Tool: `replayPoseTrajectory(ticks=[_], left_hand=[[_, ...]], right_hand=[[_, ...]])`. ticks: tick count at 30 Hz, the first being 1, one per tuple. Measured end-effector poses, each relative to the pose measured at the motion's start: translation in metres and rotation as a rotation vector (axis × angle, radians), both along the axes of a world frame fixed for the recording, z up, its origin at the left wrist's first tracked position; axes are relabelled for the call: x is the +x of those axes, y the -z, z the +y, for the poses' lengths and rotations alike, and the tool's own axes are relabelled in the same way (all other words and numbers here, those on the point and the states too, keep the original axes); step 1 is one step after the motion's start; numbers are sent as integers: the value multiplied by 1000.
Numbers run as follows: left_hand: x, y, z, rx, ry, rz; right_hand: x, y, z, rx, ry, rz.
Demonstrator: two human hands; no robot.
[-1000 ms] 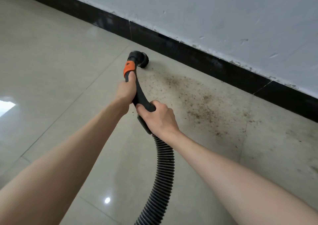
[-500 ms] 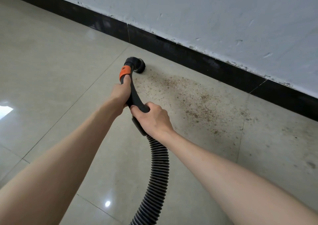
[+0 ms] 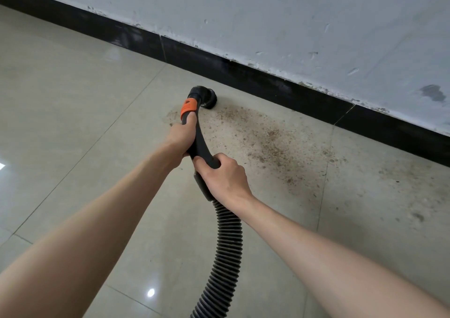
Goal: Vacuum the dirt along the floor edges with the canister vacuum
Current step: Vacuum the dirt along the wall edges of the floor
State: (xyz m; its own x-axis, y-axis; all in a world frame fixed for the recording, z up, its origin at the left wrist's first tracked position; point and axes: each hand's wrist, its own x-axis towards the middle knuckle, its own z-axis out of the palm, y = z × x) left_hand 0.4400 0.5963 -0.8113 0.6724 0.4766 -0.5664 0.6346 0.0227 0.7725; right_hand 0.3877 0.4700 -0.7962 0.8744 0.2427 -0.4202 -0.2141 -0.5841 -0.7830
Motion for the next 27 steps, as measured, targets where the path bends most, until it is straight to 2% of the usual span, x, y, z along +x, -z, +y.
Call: replayPoseTrajectory(ticks=[14, 27], left_hand=[[11, -1, -58, -5, 161, 28], [28, -2, -119, -107, 324, 2]], right_hand=[[-2, -1, -51, -21, 117, 14], [1, 2, -105, -48, 227, -4]])
